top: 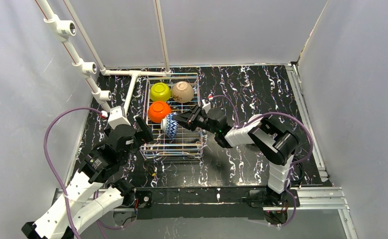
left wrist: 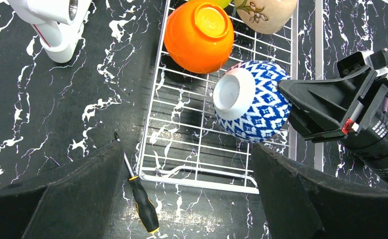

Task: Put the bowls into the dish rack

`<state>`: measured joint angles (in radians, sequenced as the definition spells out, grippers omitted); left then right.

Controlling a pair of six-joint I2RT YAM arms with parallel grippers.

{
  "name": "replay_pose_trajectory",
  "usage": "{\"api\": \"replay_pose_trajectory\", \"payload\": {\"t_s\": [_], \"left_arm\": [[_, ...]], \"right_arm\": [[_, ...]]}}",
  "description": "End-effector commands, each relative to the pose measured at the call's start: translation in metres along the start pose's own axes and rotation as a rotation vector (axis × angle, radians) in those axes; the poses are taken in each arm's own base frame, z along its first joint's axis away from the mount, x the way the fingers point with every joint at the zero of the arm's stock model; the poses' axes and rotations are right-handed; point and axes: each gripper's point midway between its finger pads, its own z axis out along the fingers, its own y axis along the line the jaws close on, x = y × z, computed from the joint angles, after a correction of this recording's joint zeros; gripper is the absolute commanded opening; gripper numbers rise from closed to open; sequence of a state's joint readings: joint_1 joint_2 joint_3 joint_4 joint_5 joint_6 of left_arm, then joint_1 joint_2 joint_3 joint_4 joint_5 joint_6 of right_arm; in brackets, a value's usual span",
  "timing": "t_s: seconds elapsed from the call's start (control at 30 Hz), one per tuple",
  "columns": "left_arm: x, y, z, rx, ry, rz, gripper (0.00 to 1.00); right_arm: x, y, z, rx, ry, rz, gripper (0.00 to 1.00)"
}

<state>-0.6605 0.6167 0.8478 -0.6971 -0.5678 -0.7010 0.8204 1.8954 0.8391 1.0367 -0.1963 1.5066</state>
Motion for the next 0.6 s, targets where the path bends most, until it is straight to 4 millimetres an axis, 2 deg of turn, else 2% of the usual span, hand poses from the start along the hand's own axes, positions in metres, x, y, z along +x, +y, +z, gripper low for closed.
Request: {"api": "replay_pose_trajectory", "payload": {"t_s": [0.0,0.37,0.57], "left_arm": [[-0.003,0.003,0.0,-0.02,-0.011,0.01,0.98],[-0.003,0.003,0.0,-0.024,-0.007,0.015,0.98],[-0.002,0.003,0.0,-0.021,-0.006,0.013,0.98]], "right_arm": [[0.013,-0.105,-0.029,0.37,0.02,-0.005,0.25],[0.006,-0.095,-0.04,0.398,-0.015,-0.059,0.29],[-0.005,-0.077,-0.044,0.42,-0.055,-0.139,0.43]]}}
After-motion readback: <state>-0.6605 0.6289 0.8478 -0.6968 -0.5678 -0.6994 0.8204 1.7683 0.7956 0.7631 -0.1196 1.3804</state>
